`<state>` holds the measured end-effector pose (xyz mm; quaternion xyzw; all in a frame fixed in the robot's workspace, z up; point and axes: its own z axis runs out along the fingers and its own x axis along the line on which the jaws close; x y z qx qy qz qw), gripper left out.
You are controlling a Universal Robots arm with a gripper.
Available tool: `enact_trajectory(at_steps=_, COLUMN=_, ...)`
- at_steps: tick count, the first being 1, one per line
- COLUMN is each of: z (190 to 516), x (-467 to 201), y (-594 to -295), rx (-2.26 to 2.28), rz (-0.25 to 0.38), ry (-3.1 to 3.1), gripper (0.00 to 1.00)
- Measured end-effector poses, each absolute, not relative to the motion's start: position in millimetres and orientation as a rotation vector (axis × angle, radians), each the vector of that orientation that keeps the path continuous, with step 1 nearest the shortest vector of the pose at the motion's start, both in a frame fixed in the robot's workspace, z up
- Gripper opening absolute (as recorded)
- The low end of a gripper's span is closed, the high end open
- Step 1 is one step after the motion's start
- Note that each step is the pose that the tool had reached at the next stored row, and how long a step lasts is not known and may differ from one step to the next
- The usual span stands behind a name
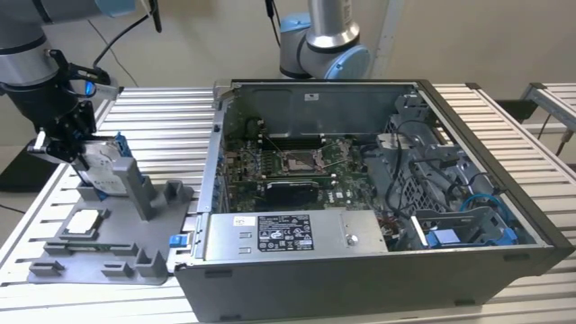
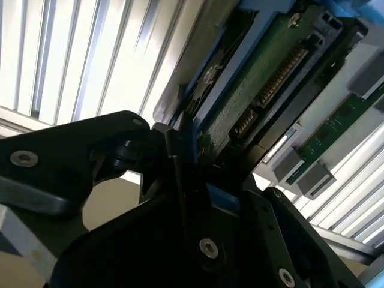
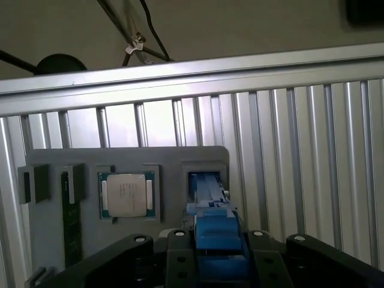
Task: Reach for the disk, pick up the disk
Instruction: 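Pick up the disk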
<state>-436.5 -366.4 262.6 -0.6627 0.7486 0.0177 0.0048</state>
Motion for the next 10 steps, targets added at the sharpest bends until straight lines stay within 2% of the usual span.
enact_trajectory(at_steps=2, z=262.4, x=-436.5, y=-366.4, rx=-2.076, rz=0.052, ry=2.346, gripper=0.00)
enact_trajectory(at_steps=4, z=262.6, x=-436.5, y=-366.7, rx=-2.090, rz=0.019, ry=2.361, gripper=0.00)
enact_trajectory(at_steps=10, z=262.6, x=-436.5, y=-366.7, rx=-2.086, rz=0.031, ry=2.355, gripper=0.00)
